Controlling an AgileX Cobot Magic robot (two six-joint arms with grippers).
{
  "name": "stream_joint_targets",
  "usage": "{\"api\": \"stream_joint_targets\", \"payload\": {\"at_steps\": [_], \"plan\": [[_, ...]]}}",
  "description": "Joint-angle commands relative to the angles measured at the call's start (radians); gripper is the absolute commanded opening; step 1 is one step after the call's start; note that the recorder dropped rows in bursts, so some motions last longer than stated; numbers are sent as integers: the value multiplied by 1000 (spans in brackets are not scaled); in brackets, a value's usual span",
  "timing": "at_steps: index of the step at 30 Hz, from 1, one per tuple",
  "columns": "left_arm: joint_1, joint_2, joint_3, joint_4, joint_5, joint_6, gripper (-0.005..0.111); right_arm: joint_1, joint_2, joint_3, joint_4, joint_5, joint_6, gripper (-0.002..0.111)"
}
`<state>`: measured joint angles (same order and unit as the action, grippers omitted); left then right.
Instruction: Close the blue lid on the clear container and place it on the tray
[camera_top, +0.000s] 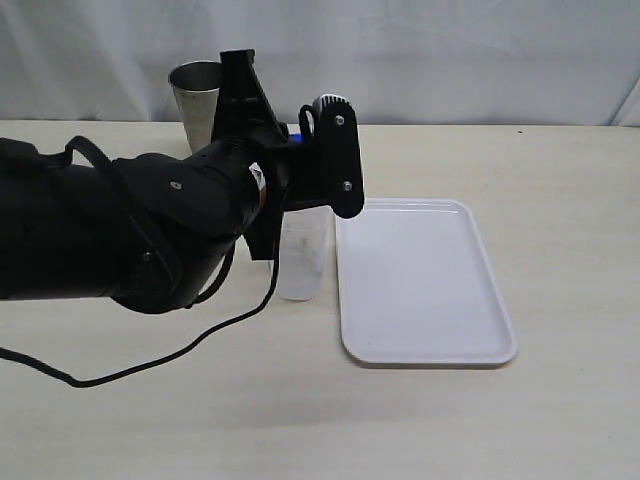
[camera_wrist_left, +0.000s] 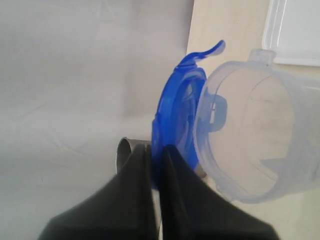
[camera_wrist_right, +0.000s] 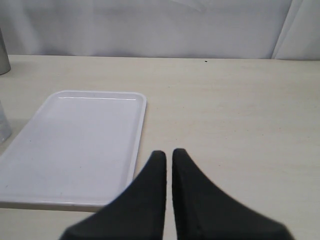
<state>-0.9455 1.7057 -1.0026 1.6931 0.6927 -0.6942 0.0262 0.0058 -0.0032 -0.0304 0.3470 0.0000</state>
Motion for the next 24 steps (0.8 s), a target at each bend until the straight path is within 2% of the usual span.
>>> {"api": "stream_joint_targets", "payload": {"at_steps": [1, 12, 24], "plan": [[-36, -10, 2, 24, 45, -16, 0, 0, -6, 3, 2, -3, 0, 5], [-47, -10, 2, 37, 78, -16, 0, 0, -6, 3, 2, -3, 0, 5], [-38, -8, 2, 8, 37, -22, 0, 0, -6, 3, 2, -3, 0, 5]]}}
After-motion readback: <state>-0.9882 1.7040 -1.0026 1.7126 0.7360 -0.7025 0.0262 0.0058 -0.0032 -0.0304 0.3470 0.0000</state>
